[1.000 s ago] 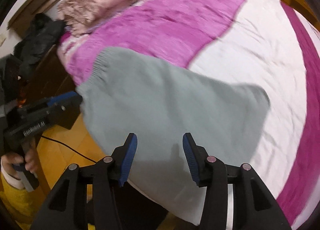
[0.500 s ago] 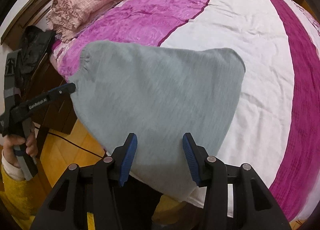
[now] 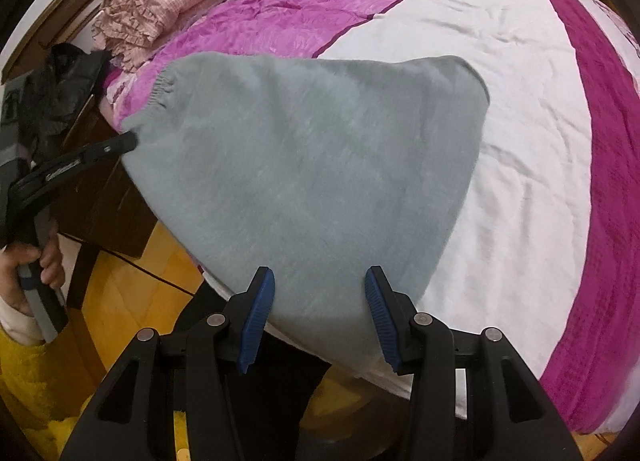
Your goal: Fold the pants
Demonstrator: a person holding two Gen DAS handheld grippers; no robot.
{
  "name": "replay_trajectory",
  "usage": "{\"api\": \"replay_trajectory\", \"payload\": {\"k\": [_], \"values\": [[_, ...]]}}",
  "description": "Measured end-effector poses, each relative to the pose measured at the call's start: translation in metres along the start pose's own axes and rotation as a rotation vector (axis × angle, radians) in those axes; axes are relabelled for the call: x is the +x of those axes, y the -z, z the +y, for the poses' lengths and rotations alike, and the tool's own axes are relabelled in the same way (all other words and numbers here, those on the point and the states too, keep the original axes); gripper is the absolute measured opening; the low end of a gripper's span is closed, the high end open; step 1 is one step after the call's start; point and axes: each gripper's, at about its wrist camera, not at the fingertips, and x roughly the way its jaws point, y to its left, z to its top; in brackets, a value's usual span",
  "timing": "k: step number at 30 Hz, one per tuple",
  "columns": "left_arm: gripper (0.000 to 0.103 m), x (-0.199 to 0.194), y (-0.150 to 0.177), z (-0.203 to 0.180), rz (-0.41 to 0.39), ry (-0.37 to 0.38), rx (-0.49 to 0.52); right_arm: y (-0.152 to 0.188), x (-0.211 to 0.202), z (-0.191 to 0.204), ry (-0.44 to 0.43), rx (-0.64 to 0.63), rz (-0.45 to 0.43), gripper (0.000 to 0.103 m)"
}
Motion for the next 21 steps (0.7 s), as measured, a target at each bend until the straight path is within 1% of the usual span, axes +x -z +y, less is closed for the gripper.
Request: {"api": "replay_trajectory", "payload": {"k": [3,4,6,8,11,15,17,18,19,21], "values": [[0.011,0.019,0.006,0.005,0.063,-0.01,0.01,0.004,0.006,-0.004,-0.008,0.007,0.01,0.041],[0.014,0.029,0.008,0.006,0.084,-0.021,0.01,0.006,0.009,-0.005,-0.009,0.012,0.017,0.041],[0.017,0.047,0.015,0.008,0.128,-0.043,0.011,0.009,0.014,-0.006,-0.01,0.01,0.025,0.041],[0.019,0.05,0.018,0.008,0.135,-0.051,0.01,0.012,0.015,-0.004,0.0,-0.01,0.03,0.041],[0.019,0.033,0.016,0.004,0.117,-0.06,0.026,0.012,0.01,-0.003,0.004,-0.014,0.031,0.041],[0.02,-0.004,0.009,-0.005,0.047,-0.061,0.085,0.005,-0.008,-0.011,-0.014,0.027,-0.002,0.041],[0.02,-0.018,0.001,-0.013,0.008,-0.064,0.128,0.0,-0.018,-0.016,0.007,0.04,-0.035,0.041],[0.022,-0.02,-0.002,-0.017,-0.002,-0.061,0.141,-0.004,-0.023,-0.021,0.03,0.049,-0.055,0.041],[0.026,-0.021,-0.007,-0.021,-0.01,-0.05,0.154,-0.007,-0.026,-0.025,0.051,0.062,-0.07,0.041],[0.028,-0.014,-0.016,-0.029,-0.012,-0.034,0.176,-0.01,-0.03,-0.035,0.08,0.1,-0.088,0.041]]}}
